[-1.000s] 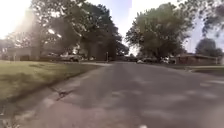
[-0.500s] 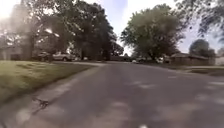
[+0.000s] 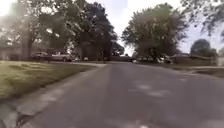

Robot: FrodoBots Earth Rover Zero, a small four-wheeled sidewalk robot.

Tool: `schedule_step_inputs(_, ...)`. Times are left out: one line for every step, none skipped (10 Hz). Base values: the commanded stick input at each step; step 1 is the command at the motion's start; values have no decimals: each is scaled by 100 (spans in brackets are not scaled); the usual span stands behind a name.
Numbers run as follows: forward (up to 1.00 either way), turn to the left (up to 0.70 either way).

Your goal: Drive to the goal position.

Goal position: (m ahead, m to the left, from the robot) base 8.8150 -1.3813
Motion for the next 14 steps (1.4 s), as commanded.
schedule_step_inputs(100,0)
schedule_step_inputs(100,0)
schedule_step_inputs(100,0)
schedule_step_inputs(100,33)
schedule_step_inputs(100,40)
schedule_step_inputs(100,31)
schedule_step_inputs(100,14)
schedule_step_inputs(100,1)
schedule_step_inputs(100,0)
schedule_step_inputs(100,0)
schedule_step_inputs(100,0)
schedule_step_inputs(100,0)
schedule_step_inputs(100,0)
schedule_step_inputs(100,0)
